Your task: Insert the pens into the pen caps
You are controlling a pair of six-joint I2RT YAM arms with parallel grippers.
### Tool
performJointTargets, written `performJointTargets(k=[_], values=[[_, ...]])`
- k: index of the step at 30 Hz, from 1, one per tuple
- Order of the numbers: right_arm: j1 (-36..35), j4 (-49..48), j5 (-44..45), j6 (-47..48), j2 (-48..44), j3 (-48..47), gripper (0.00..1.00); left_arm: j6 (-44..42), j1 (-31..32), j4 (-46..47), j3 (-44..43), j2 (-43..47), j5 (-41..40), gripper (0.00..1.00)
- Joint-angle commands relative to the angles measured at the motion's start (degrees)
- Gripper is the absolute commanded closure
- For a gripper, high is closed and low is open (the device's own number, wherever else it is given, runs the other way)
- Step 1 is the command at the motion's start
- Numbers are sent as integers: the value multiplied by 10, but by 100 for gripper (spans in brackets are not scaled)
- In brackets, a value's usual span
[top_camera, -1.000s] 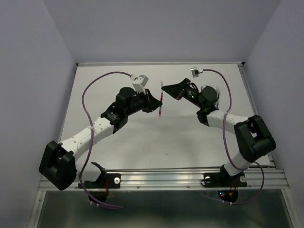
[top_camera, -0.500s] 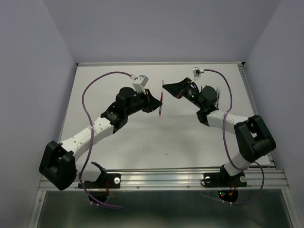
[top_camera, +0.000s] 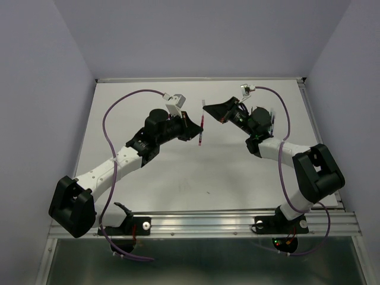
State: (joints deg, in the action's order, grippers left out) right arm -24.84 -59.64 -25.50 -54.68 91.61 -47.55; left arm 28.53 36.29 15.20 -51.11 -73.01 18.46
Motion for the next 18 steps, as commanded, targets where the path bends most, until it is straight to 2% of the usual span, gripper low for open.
performJointTargets(k=[1, 18], values=[[-4, -36, -11, -3, -5, -25, 83, -10, 2, 23, -3, 9, 4, 100], [-14, -33, -13, 0, -10, -19, 82, -7, 3, 23, 3, 10, 4, 100]])
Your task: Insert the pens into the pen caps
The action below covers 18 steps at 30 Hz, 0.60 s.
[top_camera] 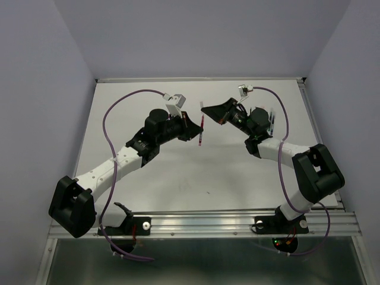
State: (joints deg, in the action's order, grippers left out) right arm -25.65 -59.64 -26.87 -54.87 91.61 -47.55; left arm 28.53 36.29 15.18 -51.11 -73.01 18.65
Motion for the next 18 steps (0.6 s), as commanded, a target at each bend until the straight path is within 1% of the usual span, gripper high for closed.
performJointTargets(k=[1, 18], values=[[-6, -33, 2, 5, -12, -18, 82, -6, 3, 23, 3, 11, 2, 100], [-6, -30, 1, 14, -8, -35, 82, 5, 3, 21, 10, 9, -4, 100]])
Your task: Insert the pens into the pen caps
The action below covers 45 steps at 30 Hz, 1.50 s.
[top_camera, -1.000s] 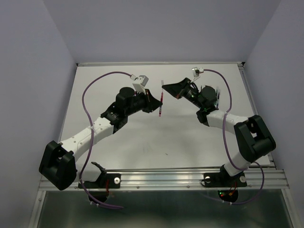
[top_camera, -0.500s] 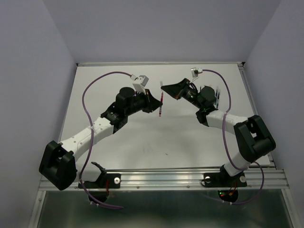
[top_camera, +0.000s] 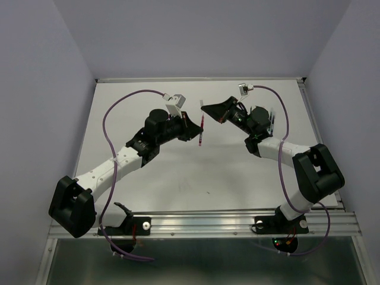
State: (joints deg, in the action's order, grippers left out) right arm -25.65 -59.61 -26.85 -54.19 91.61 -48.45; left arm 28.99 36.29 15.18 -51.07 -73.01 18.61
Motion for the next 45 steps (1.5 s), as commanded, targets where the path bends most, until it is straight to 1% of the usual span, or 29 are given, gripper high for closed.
performJointTargets(k=[1, 18, 25, 45], values=[[-6, -28, 0, 8, -8, -27, 82, 1, 3, 21, 10, 10, -3, 100], [-6, -38, -22, 0, -5, -15, 82, 11, 3, 24, 8, 6, -9, 100], [-6, -25, -20, 15, -5, -13, 82, 16, 3, 35, 17, 16, -17, 100], [-6, -23, -29, 15, 11, -19, 82, 20, 4, 45, 29, 33, -23, 100]])
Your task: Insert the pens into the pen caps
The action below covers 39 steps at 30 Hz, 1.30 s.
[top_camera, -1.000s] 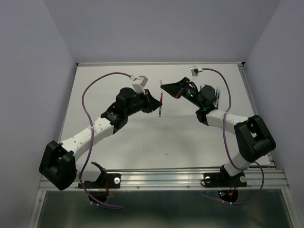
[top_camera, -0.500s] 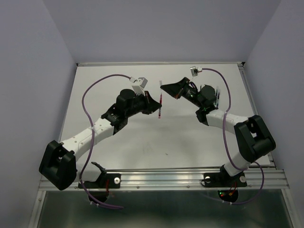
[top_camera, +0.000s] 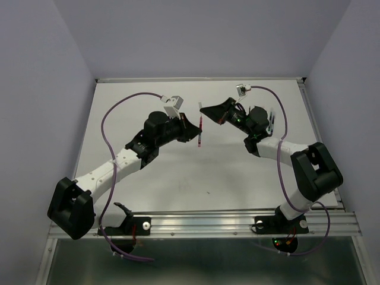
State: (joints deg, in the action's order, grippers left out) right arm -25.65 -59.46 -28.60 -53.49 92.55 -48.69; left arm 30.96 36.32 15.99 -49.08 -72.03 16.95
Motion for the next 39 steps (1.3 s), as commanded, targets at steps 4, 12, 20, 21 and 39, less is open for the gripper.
performJointTargets(k=[4, 12, 20, 21, 39], values=[[-6, -25, -10, 8, -4, -14, 82, 2, 7, 39, 8, 24, -10, 100], [-6, -27, -18, 6, -20, -7, 82, 6, 7, 38, 3, 19, -14, 100], [-6, -14, -10, 11, -32, 3, 81, 2, 7, 44, 4, 27, -20, 100], [-6, -16, -14, 9, -30, 3, 82, 2, 7, 44, 4, 28, -19, 100], [-6, -67, -21, -31, -18, 18, 81, 15, 7, 52, 10, 34, -39, 100]])
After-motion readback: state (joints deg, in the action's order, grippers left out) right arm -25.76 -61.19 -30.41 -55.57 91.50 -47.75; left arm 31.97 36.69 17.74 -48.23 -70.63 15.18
